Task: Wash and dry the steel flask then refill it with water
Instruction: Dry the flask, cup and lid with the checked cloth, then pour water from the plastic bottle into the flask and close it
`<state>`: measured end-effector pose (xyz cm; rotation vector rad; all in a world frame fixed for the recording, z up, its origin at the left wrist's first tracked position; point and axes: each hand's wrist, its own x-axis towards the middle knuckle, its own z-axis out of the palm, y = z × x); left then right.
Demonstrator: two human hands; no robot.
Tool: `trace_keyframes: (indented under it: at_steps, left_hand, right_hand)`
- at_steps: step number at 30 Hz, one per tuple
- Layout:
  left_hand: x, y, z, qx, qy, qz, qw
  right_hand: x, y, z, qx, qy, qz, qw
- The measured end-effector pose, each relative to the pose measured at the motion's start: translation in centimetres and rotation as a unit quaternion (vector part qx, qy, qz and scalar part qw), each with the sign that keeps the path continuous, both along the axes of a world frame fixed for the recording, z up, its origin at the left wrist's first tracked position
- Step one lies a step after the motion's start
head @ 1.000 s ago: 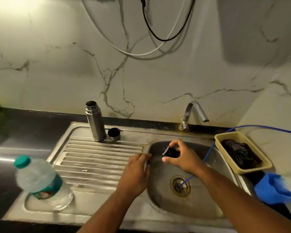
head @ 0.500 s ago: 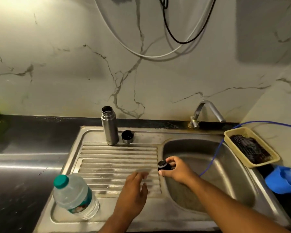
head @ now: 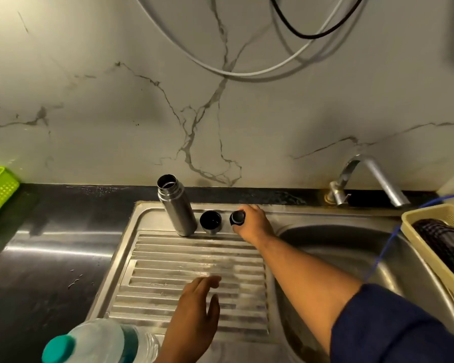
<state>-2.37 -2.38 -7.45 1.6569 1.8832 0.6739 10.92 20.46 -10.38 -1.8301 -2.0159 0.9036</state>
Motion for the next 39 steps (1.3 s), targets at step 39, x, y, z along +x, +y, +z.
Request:
trace_keyframes:
  at_steps: [39]
  left_hand:
    - [-18.5,-3.0,21.3,0.221,-0.143,-0.141,0.954]
  right_hand:
    - [-10.4,-13.5,17.4,0.181,0.101,-0.039,0.978]
